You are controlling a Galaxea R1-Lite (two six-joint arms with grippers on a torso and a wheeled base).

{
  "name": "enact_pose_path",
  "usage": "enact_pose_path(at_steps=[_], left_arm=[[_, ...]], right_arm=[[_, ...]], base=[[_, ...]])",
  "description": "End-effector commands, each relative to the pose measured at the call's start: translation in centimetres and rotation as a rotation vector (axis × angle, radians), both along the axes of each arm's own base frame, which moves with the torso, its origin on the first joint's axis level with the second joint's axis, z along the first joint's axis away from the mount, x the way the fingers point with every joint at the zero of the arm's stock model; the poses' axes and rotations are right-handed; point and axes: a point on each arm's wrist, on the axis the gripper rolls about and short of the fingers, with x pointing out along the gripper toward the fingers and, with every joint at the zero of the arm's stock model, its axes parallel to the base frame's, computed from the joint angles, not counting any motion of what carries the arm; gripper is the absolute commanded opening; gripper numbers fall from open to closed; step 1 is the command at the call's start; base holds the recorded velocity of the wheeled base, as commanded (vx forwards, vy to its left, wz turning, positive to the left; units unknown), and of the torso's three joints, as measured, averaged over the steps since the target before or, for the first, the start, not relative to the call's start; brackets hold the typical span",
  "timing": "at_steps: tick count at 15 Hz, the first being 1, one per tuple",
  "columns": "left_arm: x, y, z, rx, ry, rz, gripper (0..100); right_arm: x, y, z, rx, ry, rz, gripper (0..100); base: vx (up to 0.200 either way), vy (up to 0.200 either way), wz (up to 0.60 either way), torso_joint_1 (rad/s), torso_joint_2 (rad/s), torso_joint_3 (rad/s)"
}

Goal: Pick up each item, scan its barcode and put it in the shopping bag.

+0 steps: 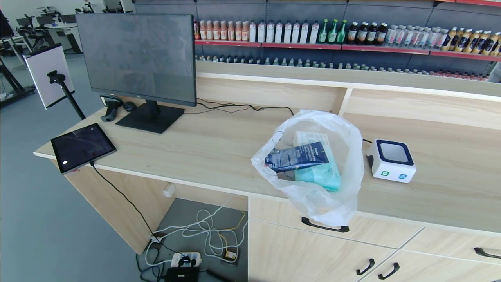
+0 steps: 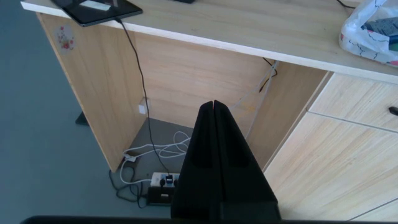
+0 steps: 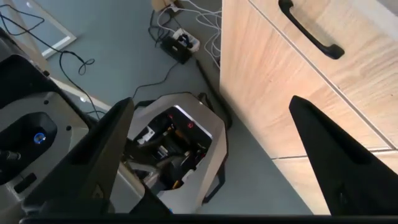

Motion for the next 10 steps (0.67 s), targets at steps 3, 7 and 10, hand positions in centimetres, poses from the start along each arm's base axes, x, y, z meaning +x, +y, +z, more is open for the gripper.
enact_pose_path(at_steps=[3, 7, 10], left_arm=[[0.0, 0.0, 0.0, -0.002, 0.000, 0.001, 0], [0.0, 0.0, 0.0, -0.002, 0.000, 0.001, 0], [0.0, 0.0, 0.0, -0.003, 0.000, 0.001, 0]], right_arm=[[-3.7, -3.2, -1.0, 0.045, -0.101, 0.018, 100], [-4.8, -4.1, -1.7, 0.079, -0.141, -0.033, 100], [-4.5, -4.0, -1.7, 0.048, -0.107, -0.106, 100]], base=[[0.000, 0.000, 0.00, 0.000, 0.00, 0.000], [0.000, 0.000, 0.00, 0.000, 0.00, 0.000], [0.000, 0.000, 0.00, 0.000, 0.00, 0.000]])
